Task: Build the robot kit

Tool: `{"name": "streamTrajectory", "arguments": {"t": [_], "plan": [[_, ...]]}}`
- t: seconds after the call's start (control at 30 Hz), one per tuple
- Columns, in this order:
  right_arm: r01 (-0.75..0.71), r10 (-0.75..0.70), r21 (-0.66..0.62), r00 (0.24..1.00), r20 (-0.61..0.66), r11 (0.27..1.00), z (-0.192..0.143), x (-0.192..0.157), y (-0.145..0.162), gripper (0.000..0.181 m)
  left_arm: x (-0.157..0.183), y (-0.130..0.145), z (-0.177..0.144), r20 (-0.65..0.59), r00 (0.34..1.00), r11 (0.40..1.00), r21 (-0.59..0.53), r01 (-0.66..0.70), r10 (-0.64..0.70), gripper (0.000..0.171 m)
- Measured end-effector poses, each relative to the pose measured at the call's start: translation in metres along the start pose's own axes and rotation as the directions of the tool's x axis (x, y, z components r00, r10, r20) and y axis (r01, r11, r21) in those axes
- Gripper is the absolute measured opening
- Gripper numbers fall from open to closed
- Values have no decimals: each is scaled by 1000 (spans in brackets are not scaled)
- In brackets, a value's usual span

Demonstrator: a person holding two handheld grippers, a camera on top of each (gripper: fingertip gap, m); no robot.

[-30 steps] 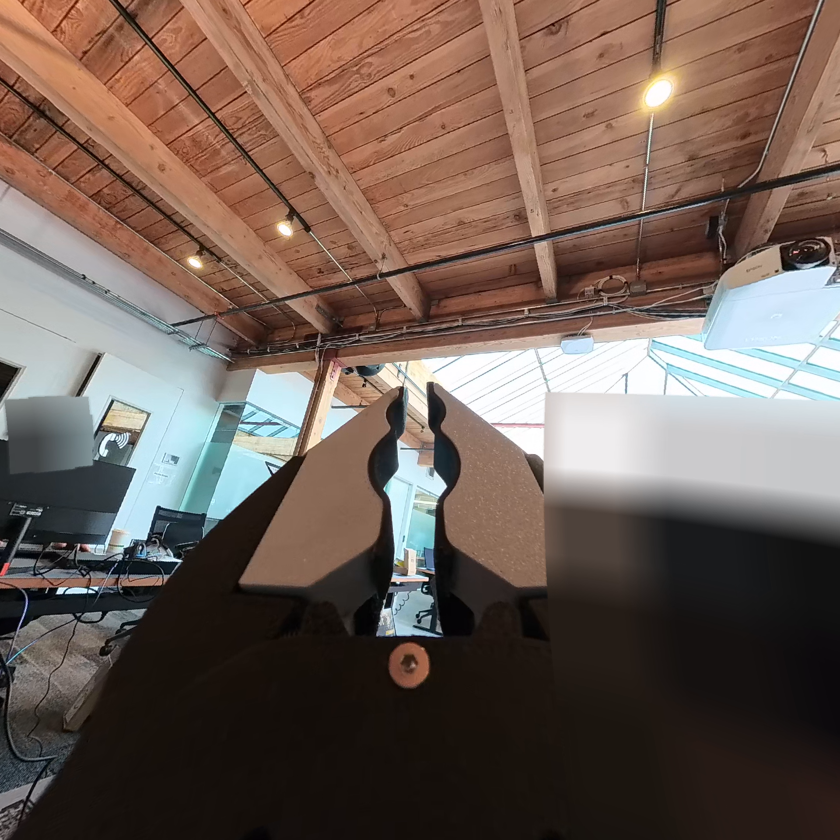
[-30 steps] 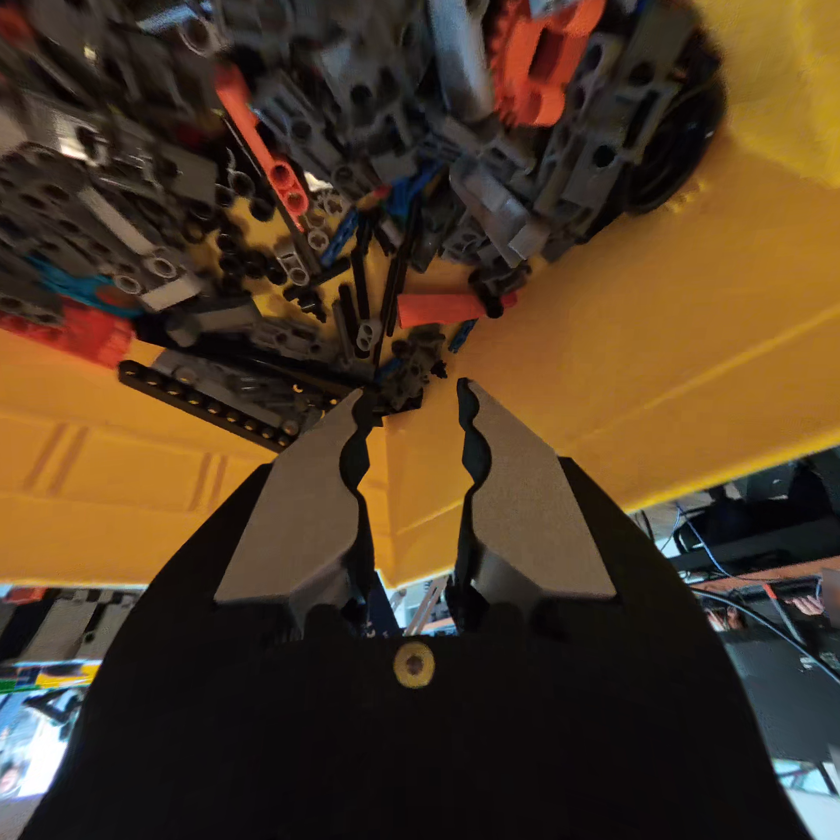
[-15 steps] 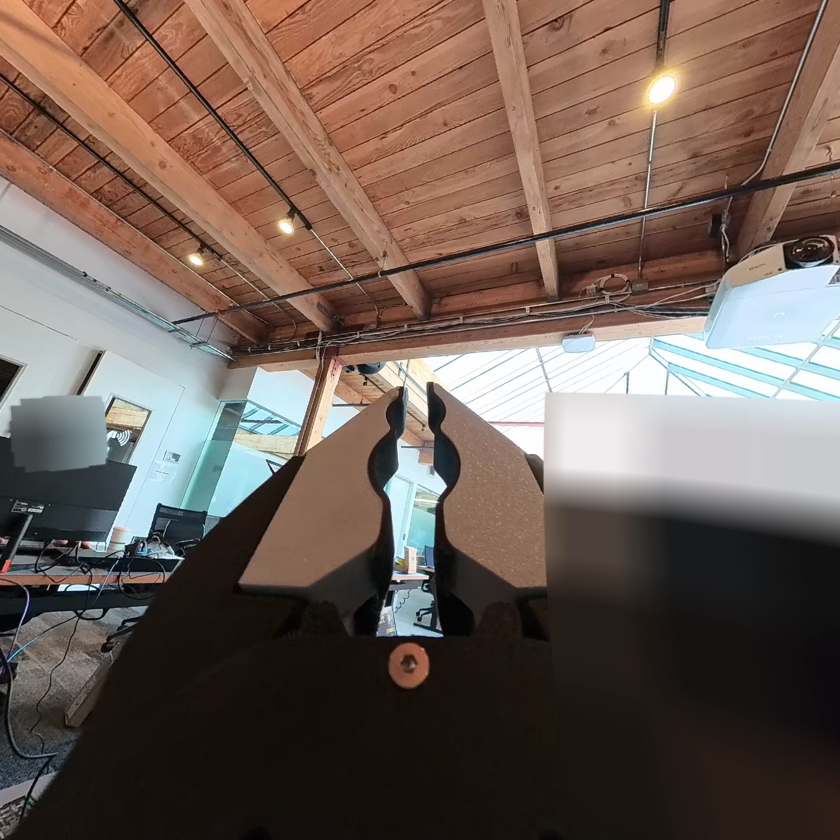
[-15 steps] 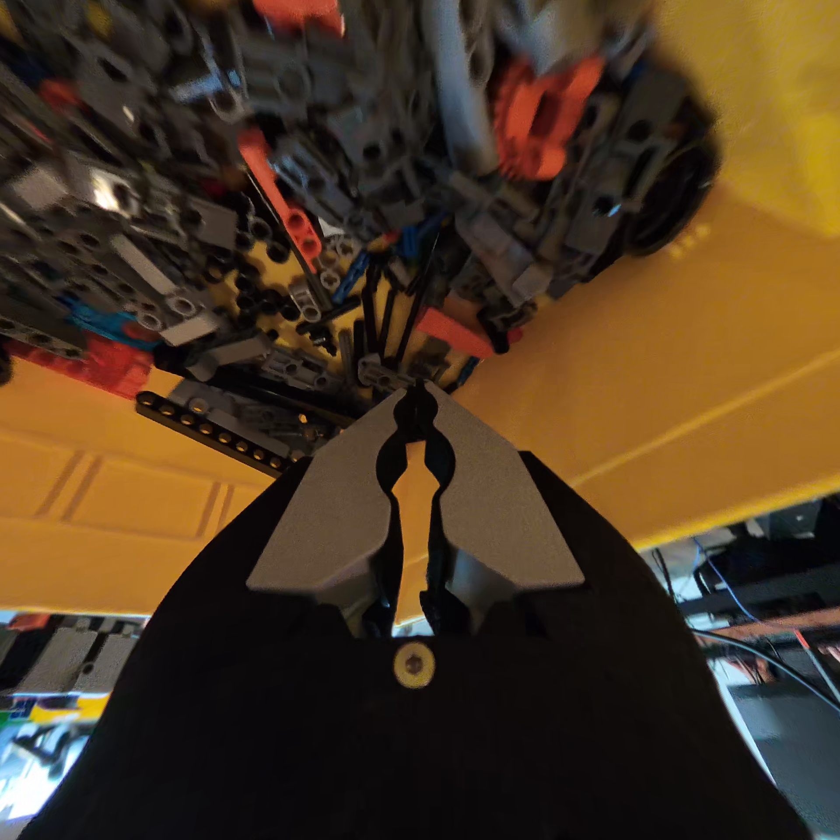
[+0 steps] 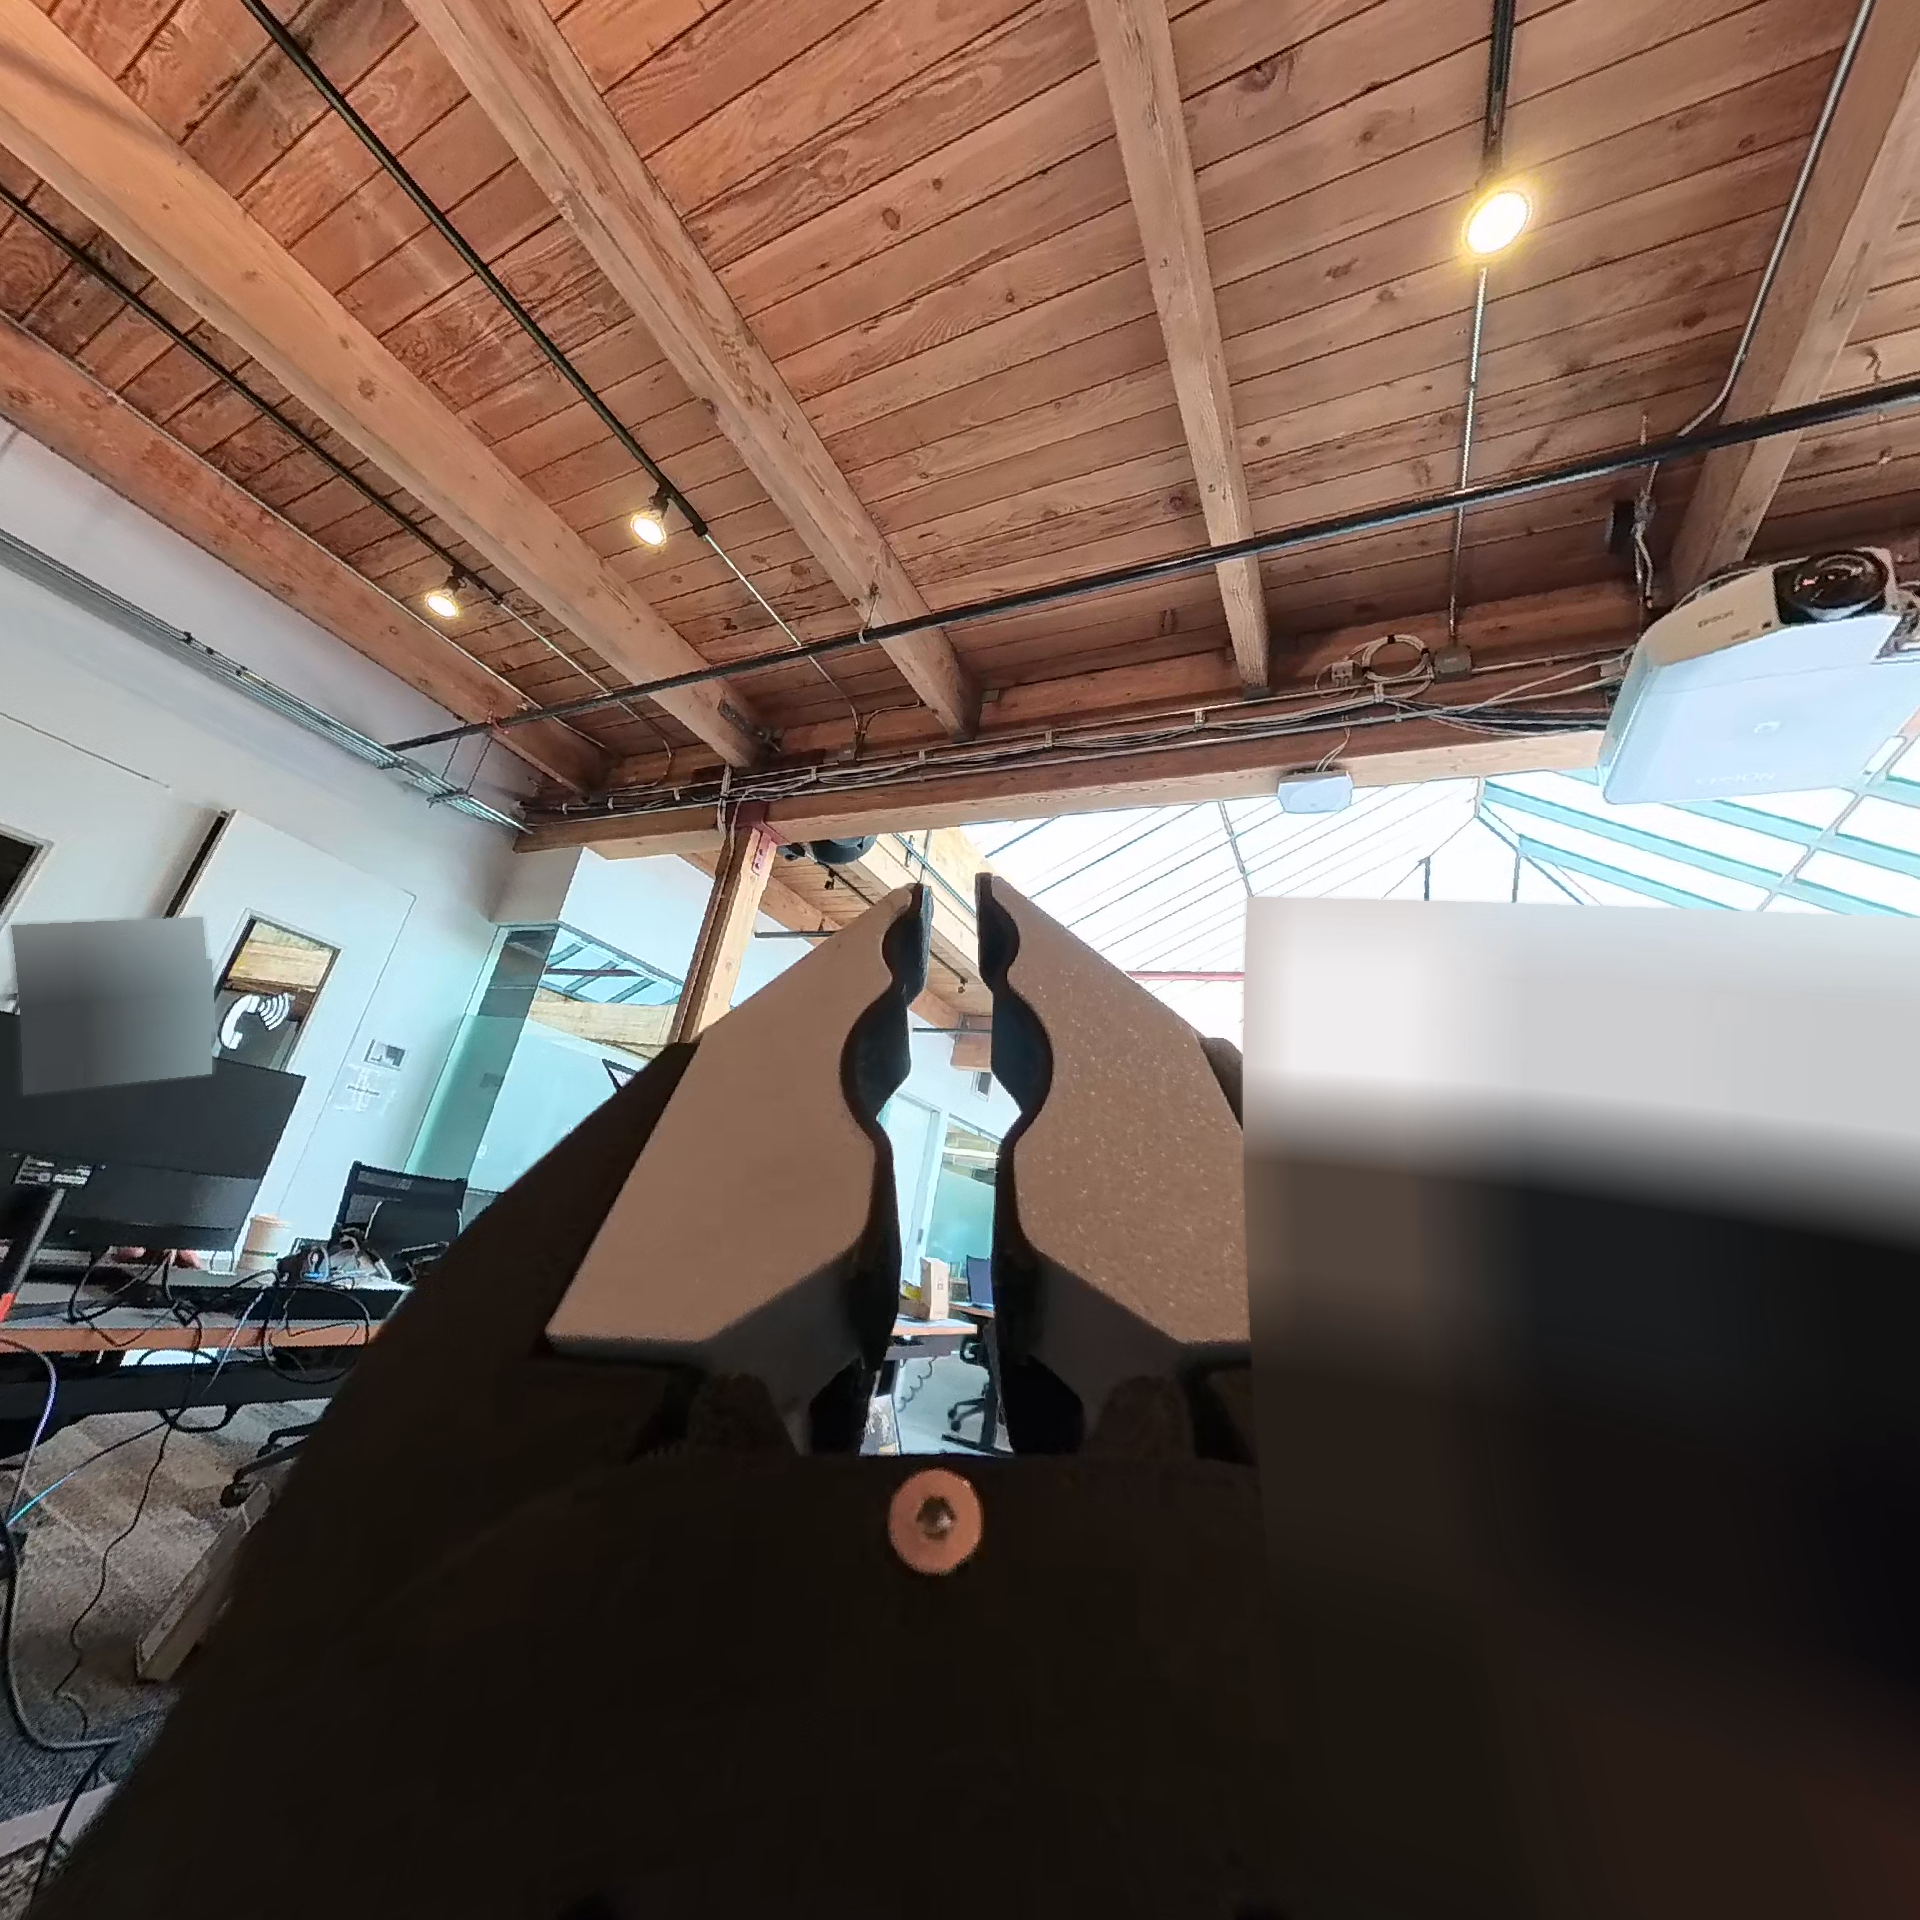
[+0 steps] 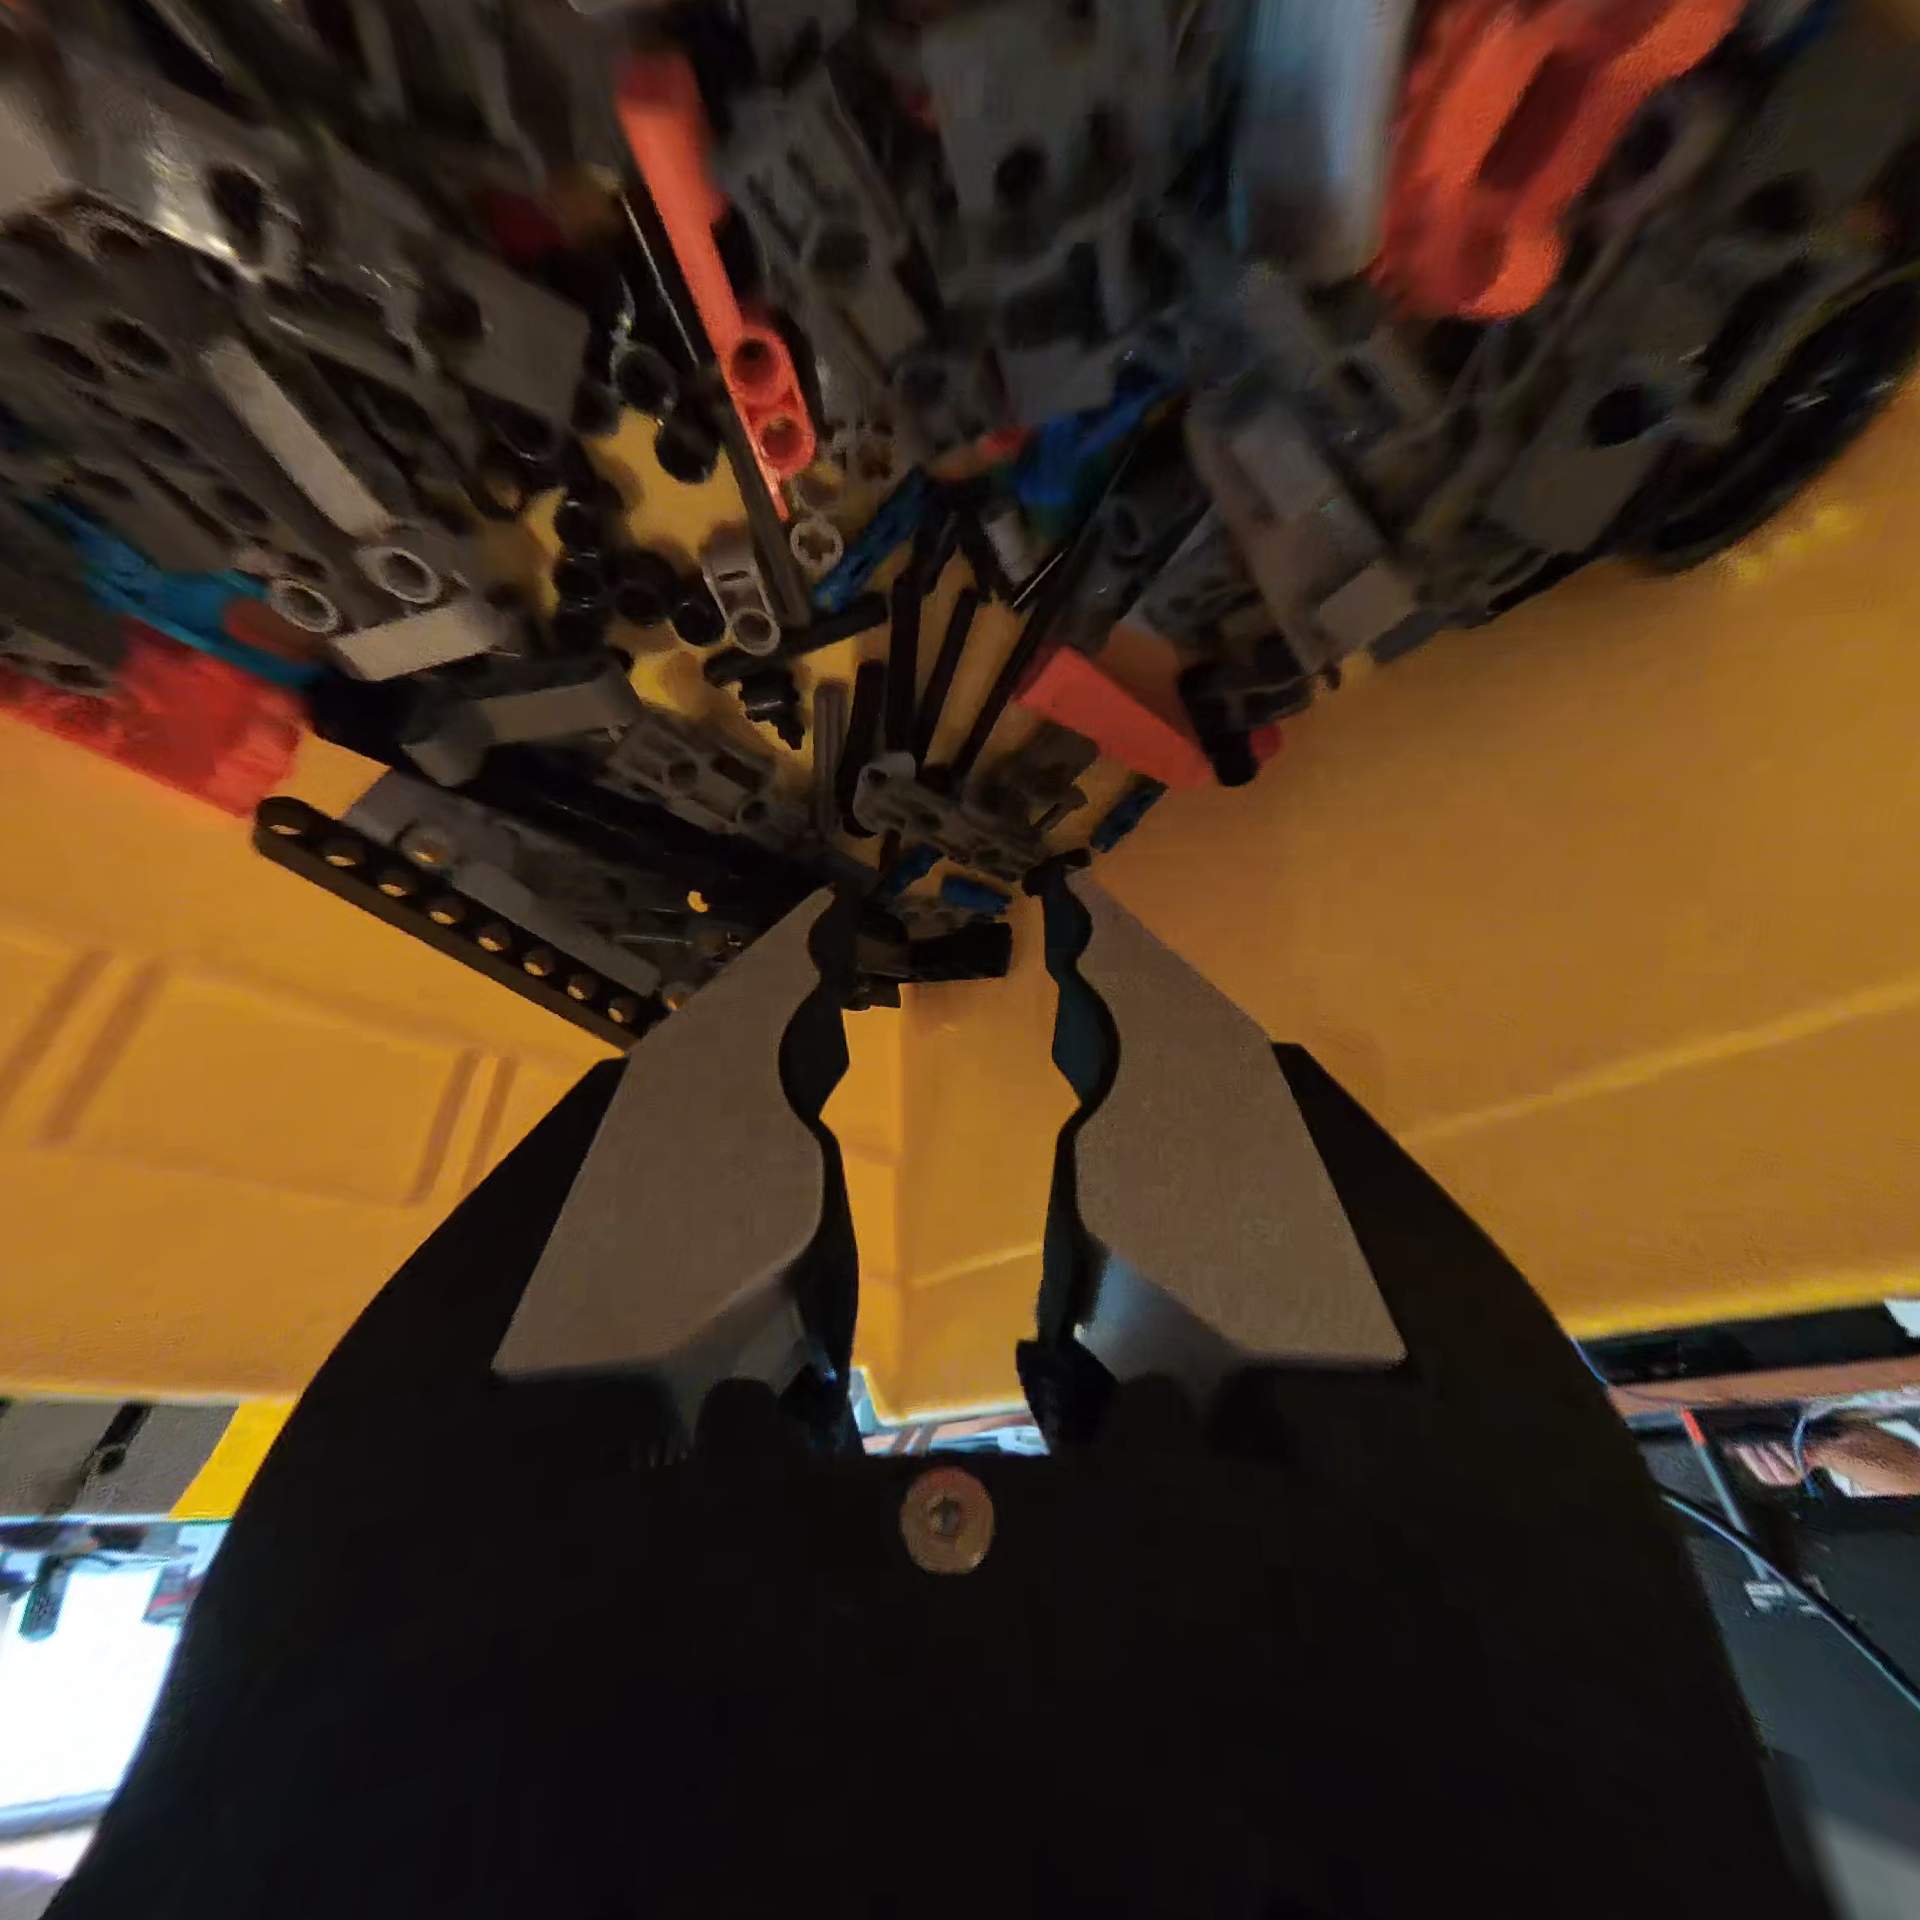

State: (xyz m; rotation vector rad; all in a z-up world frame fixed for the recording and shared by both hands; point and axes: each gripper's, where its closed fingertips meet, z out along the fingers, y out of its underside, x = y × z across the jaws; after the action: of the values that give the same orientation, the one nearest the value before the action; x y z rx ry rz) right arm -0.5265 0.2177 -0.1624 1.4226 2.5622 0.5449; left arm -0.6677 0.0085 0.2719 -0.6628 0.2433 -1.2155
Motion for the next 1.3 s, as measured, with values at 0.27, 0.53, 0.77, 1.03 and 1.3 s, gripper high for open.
{"name": "streamTrajectory", "arguments": {"t": [0.27,0.53,0.77,1.03,1.3], "plan": [[-67,66,37,997,31,997,11,-2,-4,23,-1,3,2,1,1000,1000,-9,5,-5,6],[-87,80,69,992,96,994,4,0,-10,12,-1,1,0,1,1000,1000,-1,2,-2,6],[-87,100,270,994,-34,959,-44,29,-47,11,-2,3,2,3,1000,1000,-10,1,-1,6],[-42,-1,261,987,163,964,-53,-8,-28,39,-1,2,1,2,1000,1000,-5,-2,2,6],[32,-57,125,977,205,992,-2,-36,-1,36,-1,3,2,3,1000,1000,-8,-3,3,6]]}}
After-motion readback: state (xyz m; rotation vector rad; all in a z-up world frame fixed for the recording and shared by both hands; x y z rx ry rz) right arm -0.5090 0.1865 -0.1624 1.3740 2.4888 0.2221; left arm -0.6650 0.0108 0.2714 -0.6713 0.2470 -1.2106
